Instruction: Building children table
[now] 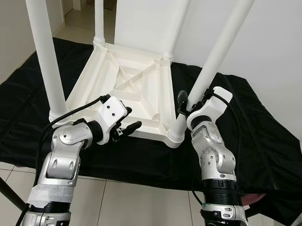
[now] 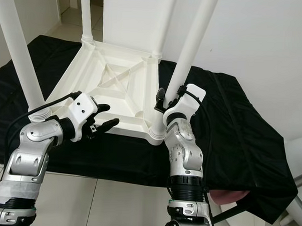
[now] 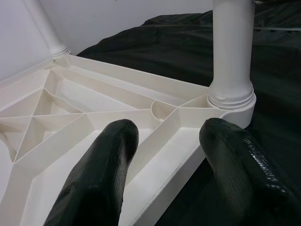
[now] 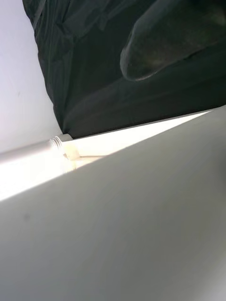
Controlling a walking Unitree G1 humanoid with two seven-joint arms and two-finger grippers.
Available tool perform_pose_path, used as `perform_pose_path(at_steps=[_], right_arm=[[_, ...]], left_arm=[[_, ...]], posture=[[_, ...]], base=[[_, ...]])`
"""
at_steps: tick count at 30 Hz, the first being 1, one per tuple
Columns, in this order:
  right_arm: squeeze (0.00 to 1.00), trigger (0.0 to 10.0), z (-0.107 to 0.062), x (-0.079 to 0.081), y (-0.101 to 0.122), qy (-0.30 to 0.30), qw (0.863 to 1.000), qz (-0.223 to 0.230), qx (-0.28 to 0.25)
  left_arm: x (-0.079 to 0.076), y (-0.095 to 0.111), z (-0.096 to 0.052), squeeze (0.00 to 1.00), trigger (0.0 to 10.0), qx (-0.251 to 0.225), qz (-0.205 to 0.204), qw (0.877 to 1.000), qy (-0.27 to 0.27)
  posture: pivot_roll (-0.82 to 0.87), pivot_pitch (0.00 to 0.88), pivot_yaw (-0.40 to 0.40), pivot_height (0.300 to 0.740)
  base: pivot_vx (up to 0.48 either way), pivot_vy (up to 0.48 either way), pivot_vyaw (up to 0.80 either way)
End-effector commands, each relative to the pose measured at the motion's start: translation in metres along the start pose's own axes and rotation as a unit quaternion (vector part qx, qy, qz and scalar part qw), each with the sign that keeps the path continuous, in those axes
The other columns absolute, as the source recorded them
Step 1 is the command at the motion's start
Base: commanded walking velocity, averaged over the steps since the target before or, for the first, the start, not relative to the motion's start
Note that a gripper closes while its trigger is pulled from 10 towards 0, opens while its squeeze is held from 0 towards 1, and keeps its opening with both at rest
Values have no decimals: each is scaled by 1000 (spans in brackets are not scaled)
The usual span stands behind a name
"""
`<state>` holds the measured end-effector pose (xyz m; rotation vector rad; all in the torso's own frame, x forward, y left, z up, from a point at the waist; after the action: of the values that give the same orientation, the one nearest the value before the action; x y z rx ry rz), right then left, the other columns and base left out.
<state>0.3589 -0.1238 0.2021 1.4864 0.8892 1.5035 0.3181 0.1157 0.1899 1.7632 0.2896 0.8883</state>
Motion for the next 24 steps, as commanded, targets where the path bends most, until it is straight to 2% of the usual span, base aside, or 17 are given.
perform_pose_path(at_steps=[1, 2, 6, 7, 10, 16, 19, 22, 23, 24], right_arm=[[0, 3569, 1, -1, 7, -7, 1000, -1, -13], [0, 0, 1, 0, 7, -4, 1000, -8, -16], [0, 0, 0, 2, 7, 1, 1000, -14, -18], [0, 10000, 0, 6, 8, 12, 999, -26, -19], [0, 10000, 0, 12, 9, 24, 998, -53, -23], [0, 10000, 1, 12, 8, 22, 998, -60, -19], [0, 10000, 2, 8, 3, 11, 999, -35, -2], [0, 10000, 2, 8, 3, 11, 999, -35, -2], [0, 10000, 3, 0, -4, -4, 999, 28, 23], [0, 10000, 3, 0, -4, -4, 999, 28, 23]], left_arm=[[6, 2, 3, 0, 10000, -3, -4, 999, 49], [6, 2, 3, 0, 10000, -3, -4, 999, 49], [7, 3, 3, 0, 10000, -4, -4, 999, 51], [8, 3, 3, 0, 10000, -5, -5, 999, 52], [9, 4, 3, 0, 10000, -5, -5, 998, 55], [11, 4, 3, 0, 10000, -5, -5, 998, 57], [15, 8, 2, 0, 10000, -9, -3, 998, 65], [15, 8, 2, 0, 10000, -9, -3, 998, 65], [20, 15, 2, 0, 10000, -14, 0, 997, 75], [20, 15, 2, 0, 10000, -14, 0, 997, 75]], posture=[[64, 0, -141, 740], [64, 0, -141, 740], [66, 0, -142, 740], [67, 0, -143, 740], [68, 0, -144, 740], [68, 0, -147, 740], [68, 0, -147, 740], [68, 0, -147, 740], [68, 0, -142, 740], [68, 0, -142, 740]], base=[[0, 0, 0], [0, 0, 0], [0, 0, 0], [0, 0, 0], [0, 0, 0], [0, 0, 0], [0, 0, 0], [0, 0, 0], [0, 0, 0], [0, 0, 0]])
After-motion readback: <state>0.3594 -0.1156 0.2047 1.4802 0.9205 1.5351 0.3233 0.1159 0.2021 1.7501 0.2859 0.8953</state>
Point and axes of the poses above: a point about 5 cm out from each wrist's last joint towards the gripper, its own z axis pointing out of the wrist towards the gripper, its own y axis along the axis of the wrist's last joint, x = y × z, the point moved 2 cm from there along z, pointing out of the wrist towards the gripper
